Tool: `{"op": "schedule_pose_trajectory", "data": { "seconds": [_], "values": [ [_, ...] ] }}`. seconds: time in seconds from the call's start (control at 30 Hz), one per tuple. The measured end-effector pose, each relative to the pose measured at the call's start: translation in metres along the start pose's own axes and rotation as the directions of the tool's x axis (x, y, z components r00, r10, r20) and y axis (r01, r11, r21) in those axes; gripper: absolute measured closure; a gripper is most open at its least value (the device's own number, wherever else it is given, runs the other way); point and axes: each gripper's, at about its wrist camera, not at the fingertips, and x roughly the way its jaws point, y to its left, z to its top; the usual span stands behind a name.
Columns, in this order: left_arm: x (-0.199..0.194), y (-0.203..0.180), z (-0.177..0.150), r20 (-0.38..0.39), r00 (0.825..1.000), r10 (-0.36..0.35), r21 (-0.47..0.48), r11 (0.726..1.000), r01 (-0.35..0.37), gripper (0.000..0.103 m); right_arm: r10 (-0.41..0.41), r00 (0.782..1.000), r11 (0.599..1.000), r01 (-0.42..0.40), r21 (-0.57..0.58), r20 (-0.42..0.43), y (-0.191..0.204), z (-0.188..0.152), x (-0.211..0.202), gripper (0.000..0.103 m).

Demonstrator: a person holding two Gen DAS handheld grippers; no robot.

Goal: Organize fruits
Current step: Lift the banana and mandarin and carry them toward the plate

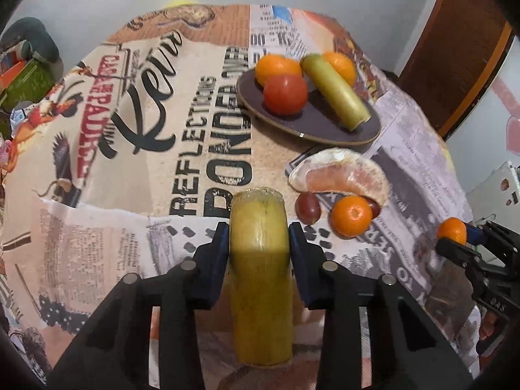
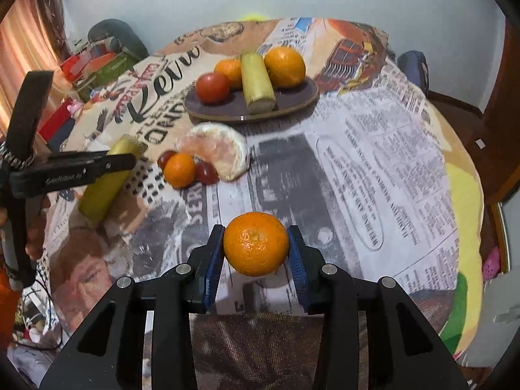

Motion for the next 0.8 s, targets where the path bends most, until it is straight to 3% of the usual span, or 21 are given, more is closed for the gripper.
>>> {"op": "schedule_pose_trajectory", "data": {
  "seconds": [0.37, 0.8],
  "values": [
    [-0.060, -0.010, 0.013, 0.141, 0.990, -0.018, 0.031, 0.999, 0.014, 0.067, -0.017, 0.995, 1.000, 0.018, -0.010, 0.097, 0.002, 0.030, -0.021, 0.068],
    [-0.071, -0.039, 0.051, 0.215, 0.974, -0.076, 0.070, 0.996, 0.062, 0.067, -0.036, 0.982, 0.999, 0.039, -0.008, 0.184, -0.008, 0.066, -0.034, 0.068]
  ]
}}
